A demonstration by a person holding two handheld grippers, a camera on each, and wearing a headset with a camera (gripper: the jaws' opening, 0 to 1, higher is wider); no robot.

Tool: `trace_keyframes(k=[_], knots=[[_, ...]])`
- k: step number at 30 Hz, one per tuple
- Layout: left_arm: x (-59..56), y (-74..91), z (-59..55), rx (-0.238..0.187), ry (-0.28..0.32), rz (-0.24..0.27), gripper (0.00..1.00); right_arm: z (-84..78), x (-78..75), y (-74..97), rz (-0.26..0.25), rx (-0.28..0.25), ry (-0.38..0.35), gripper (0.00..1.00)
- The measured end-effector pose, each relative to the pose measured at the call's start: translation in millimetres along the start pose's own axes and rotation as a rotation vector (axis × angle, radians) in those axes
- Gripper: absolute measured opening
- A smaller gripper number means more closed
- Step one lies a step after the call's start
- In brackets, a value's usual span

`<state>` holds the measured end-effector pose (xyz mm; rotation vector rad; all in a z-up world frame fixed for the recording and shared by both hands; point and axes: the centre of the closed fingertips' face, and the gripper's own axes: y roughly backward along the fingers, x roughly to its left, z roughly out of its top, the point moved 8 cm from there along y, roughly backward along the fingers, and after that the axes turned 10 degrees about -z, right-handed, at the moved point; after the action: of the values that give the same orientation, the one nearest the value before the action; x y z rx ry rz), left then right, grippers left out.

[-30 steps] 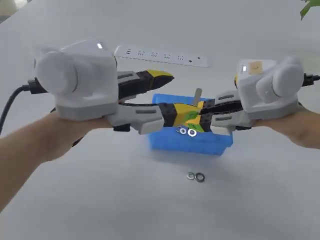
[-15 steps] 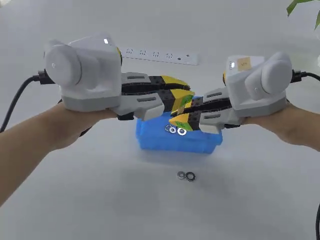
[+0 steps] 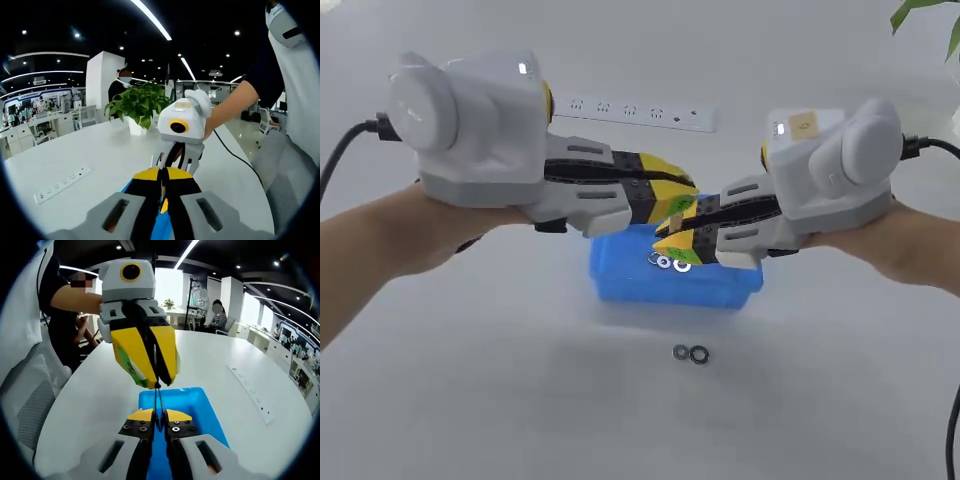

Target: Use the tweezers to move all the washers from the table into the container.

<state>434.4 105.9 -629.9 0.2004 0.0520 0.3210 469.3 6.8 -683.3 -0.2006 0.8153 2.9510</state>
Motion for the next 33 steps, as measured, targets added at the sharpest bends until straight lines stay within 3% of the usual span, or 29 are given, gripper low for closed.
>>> trace_keyframes(k=[9,17,21,25,33], knots=[[-0.6,-1.2,8.9,-0.014,-0.028,-0.003,0.04,5.8,-2.9,5.5,-0.007,-0.003,0.008,0.1],[0.1,-2.1,15.3,-0.045,-0.031,0.02,0.04,10.0,-3.1,12.1,-0.053,-0.007,0.016,0.13],[0.4,-1.6,17.4,-0.052,-0.036,0.034,0.04,10.9,-3.7,16.5,-0.083,-0.01,0.006,0.21],[0.4,0.0,19.3,-0.058,-0.039,0.042,0.04,12.0,-0.6,24.2,-0.097,-0.016,0.004,0.24],[-10.2,3.3,22.3,-0.058,-0.041,0.042,0.04,2.5,-0.8,60.9,-0.26,-0.06,-0.091,0.28]])
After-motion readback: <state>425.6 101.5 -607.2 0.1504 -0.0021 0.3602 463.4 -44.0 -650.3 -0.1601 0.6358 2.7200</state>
